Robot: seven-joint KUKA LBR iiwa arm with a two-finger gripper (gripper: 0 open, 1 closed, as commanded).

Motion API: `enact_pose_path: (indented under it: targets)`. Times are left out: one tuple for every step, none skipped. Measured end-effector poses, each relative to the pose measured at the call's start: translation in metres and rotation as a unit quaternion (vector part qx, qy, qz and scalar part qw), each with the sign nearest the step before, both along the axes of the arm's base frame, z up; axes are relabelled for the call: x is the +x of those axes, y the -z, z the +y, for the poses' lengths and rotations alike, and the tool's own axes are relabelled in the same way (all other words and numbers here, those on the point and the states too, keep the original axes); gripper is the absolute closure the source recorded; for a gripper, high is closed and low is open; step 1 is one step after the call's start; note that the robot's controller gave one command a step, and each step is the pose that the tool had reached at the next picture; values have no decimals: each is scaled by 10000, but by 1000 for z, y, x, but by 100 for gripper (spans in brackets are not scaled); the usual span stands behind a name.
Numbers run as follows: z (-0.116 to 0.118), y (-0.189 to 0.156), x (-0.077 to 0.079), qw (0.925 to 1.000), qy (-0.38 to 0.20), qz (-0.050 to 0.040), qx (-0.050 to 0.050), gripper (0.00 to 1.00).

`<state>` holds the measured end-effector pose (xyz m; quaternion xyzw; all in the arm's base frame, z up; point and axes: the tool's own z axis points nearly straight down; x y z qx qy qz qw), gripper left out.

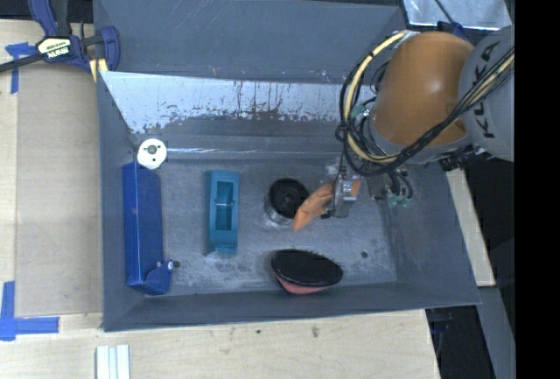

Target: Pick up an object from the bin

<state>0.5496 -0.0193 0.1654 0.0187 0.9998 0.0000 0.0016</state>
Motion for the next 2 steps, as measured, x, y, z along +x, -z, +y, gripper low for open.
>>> enact_pose_path:
  targets:
    - [-11, -38, -15, 10000, -75, 47, 4, 100]
    - [-30, -109, 2, 10000, -24, 6, 1, 100]
